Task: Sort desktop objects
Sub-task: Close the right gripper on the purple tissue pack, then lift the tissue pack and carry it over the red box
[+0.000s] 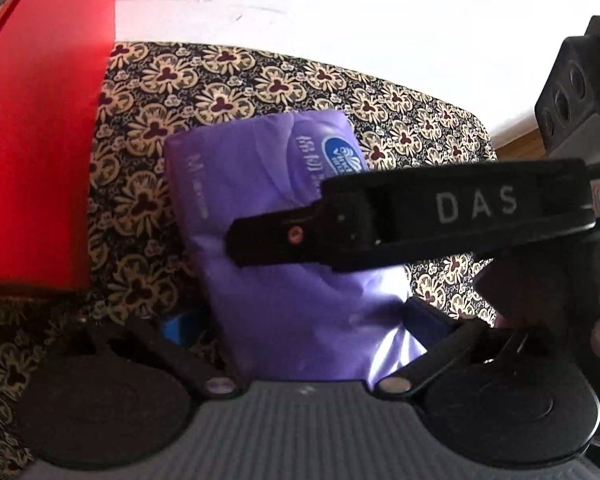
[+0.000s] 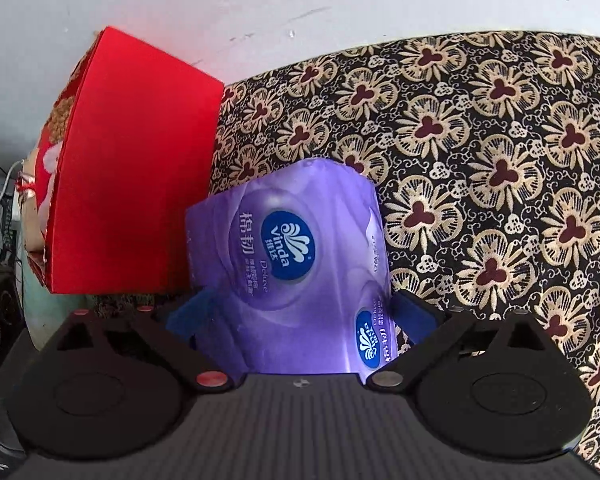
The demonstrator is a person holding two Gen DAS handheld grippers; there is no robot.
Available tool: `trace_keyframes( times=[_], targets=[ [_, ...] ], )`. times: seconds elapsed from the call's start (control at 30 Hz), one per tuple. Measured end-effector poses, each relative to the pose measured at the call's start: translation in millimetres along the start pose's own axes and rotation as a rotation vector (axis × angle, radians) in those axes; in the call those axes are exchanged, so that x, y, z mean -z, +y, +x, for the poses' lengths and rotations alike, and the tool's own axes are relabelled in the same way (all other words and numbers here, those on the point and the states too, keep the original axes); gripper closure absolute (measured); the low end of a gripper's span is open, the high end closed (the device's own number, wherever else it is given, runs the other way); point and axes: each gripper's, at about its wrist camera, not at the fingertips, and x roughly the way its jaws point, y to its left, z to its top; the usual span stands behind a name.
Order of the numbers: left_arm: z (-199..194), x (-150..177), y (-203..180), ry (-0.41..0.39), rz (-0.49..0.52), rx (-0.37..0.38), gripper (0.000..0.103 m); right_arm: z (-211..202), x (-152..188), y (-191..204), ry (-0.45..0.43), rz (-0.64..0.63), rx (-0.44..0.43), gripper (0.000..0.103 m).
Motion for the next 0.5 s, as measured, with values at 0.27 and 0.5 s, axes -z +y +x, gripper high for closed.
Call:
trace_keyframes(
  times=[0.27, 0.5],
  targets=[
    [6.1, 0.7, 0.0, 0.021, -0.014, 0.013, 0.0, 4.6, 2.1, 7.0, 0.046, -0.051, 0.02, 0.0],
    [2.2, 5.1, -1.1, 0.043, -0.01, 0.017, 0.0, 1.1, 5.9, 5.2, 0.046, -0.039, 0.017, 0.0]
  ],
)
